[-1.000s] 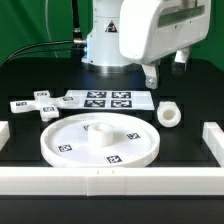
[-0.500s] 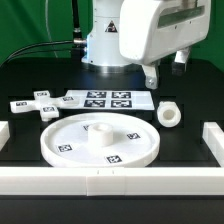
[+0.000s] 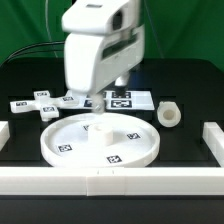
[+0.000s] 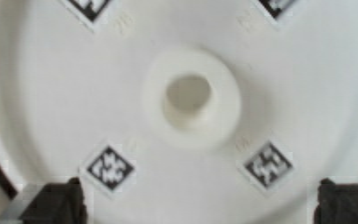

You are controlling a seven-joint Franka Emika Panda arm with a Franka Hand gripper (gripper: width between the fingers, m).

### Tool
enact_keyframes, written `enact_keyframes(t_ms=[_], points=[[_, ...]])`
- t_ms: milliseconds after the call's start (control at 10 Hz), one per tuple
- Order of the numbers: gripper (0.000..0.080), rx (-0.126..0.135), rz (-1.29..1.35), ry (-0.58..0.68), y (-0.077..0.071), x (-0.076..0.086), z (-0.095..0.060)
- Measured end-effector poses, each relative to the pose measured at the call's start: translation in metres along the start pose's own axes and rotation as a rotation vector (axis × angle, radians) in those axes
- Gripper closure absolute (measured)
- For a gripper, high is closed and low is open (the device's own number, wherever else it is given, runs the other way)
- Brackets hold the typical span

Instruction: Assemble round table

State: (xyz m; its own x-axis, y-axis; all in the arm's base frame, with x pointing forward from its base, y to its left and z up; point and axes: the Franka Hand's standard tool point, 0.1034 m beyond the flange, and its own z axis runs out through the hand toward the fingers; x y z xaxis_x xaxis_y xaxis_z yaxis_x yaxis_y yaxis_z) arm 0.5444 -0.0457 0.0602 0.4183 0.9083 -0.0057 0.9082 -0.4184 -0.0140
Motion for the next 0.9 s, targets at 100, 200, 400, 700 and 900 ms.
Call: enact_keyframes(t_ms=[100, 200, 400, 700, 900], points=[[0.015, 0.009, 0.007, -0.001, 0.005, -0.005, 0.01], [0.015, 0.015, 0.009, -0.001, 0.008, -0.005, 0.016], [0.015, 0.021, 0.005, 0.0, 0.008, -0.001, 0.022], [0.015, 0.042, 0.001, -0.002, 0.006, 0.003, 0.038], [0.015, 0.047, 0.001, -0.003, 0.004, 0.002, 0.041]])
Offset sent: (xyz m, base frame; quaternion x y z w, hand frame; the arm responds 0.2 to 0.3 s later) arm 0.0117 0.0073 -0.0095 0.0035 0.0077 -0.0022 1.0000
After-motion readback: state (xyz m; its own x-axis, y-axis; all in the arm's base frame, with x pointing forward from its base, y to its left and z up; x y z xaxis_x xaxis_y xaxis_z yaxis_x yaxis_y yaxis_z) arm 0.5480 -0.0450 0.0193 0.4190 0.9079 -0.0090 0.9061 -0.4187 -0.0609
